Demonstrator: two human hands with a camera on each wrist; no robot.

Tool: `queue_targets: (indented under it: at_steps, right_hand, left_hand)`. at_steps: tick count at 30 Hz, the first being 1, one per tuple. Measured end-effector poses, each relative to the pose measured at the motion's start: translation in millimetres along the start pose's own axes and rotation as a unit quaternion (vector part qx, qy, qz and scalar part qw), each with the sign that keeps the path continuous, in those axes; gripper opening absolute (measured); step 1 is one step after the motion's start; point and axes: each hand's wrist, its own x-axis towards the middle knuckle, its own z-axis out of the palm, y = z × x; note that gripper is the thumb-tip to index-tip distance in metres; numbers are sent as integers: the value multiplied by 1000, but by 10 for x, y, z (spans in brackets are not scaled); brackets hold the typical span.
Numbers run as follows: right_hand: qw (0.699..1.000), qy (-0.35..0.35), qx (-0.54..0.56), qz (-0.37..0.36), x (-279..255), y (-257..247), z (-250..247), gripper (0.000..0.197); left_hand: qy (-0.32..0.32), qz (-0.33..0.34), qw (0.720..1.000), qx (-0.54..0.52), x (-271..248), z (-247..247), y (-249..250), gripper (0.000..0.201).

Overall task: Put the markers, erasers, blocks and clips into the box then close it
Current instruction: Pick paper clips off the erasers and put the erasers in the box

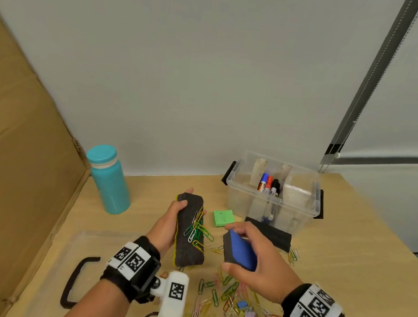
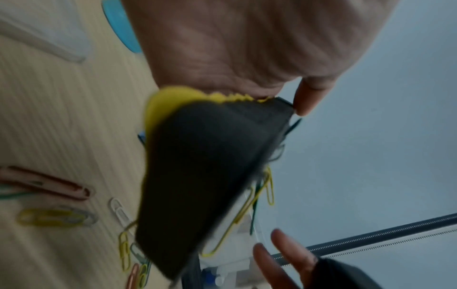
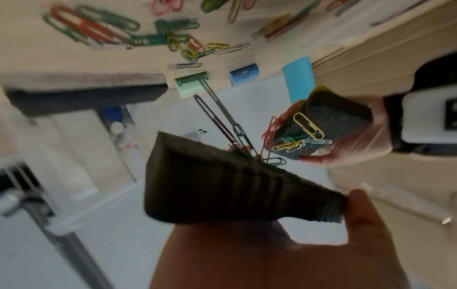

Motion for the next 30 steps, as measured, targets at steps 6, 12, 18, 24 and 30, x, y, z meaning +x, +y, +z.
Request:
queue_targets:
  at_steps: [6,12,18,24,30]
  right_hand:
    - [989,-22,-119,-82,157,-110,42,68]
    - [951,-80,-256,-153,265,-72,192,80]
    - [933,-134,-304,-135,214,108,242,70]
    - [934,-95,-319,-128,233,92,159,72]
    - [929,-122,-309,-161,163,77,304,67]
  left_hand:
    - [-17,-3,1000,24,75,79,-39,41]
    - [-10,5,1000,-1,137,12,27,38]
    - [13,-19,999,-44,122,-106,14,33]
    - [31,-51,997,-46,90,-43,-48,35]
    - [55,-66,995,-43,111,12,-103,42]
